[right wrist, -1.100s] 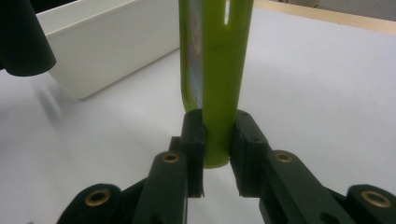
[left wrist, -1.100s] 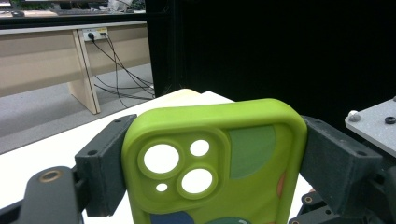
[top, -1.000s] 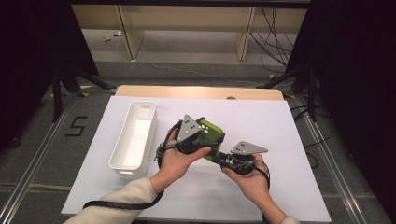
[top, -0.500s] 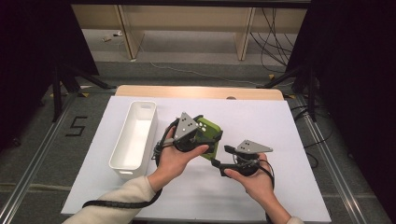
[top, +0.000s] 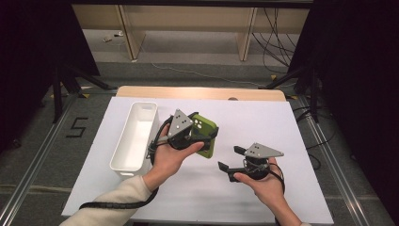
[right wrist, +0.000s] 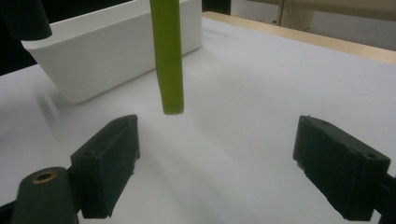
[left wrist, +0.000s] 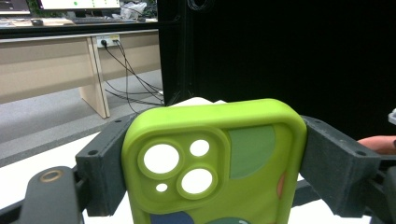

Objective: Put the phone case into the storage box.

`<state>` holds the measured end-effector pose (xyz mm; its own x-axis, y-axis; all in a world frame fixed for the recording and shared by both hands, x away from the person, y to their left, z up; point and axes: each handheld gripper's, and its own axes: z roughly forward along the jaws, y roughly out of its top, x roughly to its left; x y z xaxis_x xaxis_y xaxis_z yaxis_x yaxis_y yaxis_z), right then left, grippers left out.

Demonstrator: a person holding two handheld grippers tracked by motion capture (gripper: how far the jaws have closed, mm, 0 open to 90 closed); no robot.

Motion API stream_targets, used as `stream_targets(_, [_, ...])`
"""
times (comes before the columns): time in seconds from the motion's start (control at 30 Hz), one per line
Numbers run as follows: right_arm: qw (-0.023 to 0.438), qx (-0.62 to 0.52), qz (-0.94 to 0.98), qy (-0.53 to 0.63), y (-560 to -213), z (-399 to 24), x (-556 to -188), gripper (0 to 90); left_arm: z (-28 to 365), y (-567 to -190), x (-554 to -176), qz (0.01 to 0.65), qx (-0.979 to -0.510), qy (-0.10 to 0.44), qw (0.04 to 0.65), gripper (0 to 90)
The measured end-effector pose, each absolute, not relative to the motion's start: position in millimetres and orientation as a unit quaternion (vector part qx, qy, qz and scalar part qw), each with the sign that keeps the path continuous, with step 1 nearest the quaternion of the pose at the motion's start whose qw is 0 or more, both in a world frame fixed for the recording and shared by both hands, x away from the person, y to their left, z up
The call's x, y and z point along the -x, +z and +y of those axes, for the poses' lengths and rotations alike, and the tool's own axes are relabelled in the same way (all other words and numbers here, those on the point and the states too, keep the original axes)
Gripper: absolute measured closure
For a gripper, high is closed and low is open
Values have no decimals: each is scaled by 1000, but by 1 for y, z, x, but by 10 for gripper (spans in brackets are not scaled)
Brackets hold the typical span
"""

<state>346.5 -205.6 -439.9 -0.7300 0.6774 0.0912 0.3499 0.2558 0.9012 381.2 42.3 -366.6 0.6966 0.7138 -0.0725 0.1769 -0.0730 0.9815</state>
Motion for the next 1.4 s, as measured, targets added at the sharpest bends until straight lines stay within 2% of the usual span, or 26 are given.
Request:
stream_targets(0.4, [177, -333, 768, 518, -438, -219, -341, 155, 56, -362, -381, 327, -693, 233, 599, 174])
stream_targets(1.4, [188, -343, 760, 519, -438, -240, -333, 155, 88, -355, -384, 347, -684, 250, 591, 175])
